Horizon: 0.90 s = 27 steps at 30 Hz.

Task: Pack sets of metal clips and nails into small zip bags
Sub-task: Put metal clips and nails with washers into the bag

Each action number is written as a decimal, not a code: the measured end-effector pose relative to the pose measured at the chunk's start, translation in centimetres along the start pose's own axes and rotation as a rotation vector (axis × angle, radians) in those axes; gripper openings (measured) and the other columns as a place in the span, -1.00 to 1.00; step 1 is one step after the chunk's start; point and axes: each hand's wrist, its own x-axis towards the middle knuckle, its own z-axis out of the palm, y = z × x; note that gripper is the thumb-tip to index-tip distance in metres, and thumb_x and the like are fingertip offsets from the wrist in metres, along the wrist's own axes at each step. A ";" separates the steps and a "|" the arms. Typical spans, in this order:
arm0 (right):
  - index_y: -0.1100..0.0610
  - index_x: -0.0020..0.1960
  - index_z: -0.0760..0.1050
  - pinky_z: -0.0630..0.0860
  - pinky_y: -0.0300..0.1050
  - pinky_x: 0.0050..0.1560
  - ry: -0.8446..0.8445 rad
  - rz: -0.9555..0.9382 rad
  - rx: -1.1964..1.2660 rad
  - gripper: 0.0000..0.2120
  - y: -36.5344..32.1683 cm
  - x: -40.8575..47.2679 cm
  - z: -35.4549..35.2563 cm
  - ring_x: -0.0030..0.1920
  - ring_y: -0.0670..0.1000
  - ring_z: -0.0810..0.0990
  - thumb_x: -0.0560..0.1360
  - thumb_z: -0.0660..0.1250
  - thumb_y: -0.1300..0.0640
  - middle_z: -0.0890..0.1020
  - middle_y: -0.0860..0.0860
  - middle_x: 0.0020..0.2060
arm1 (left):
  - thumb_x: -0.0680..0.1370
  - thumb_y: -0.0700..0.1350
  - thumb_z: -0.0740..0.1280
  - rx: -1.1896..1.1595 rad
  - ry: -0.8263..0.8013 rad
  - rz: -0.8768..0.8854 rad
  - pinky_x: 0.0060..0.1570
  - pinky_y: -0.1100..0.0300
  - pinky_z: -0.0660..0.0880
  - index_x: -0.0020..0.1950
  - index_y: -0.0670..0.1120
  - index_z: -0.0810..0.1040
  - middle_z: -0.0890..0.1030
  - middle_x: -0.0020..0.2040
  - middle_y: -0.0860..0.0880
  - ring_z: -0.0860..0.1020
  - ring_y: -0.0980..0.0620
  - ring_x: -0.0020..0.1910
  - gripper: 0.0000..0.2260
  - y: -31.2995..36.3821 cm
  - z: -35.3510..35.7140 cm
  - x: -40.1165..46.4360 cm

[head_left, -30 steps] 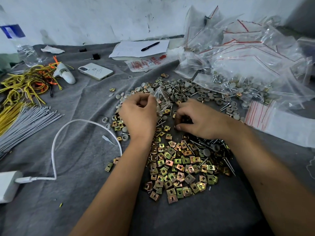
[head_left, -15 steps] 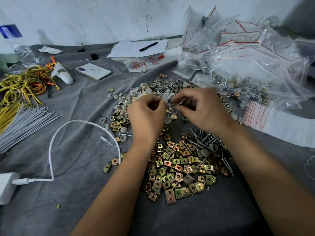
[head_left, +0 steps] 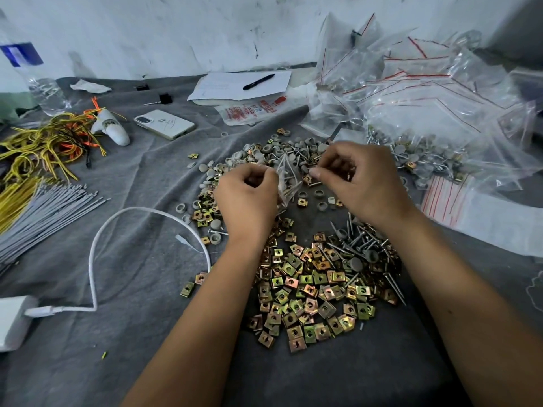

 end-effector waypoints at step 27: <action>0.10 -0.01 0.68 0.48 -0.30 -0.12 0.049 -0.056 -0.133 -0.94 0.4 0.5 -0.2 -0.16 -0.13 0.58 0.53 0.49 0.14 0.64 -0.08 -0.16 | 0.53 -0.22 0.42 -0.005 -0.075 0.063 -0.33 -0.06 0.63 -0.27 -0.01 0.65 0.66 -0.39 -0.02 0.67 -0.10 -0.37 -0.80 0.1 0.1 -0.5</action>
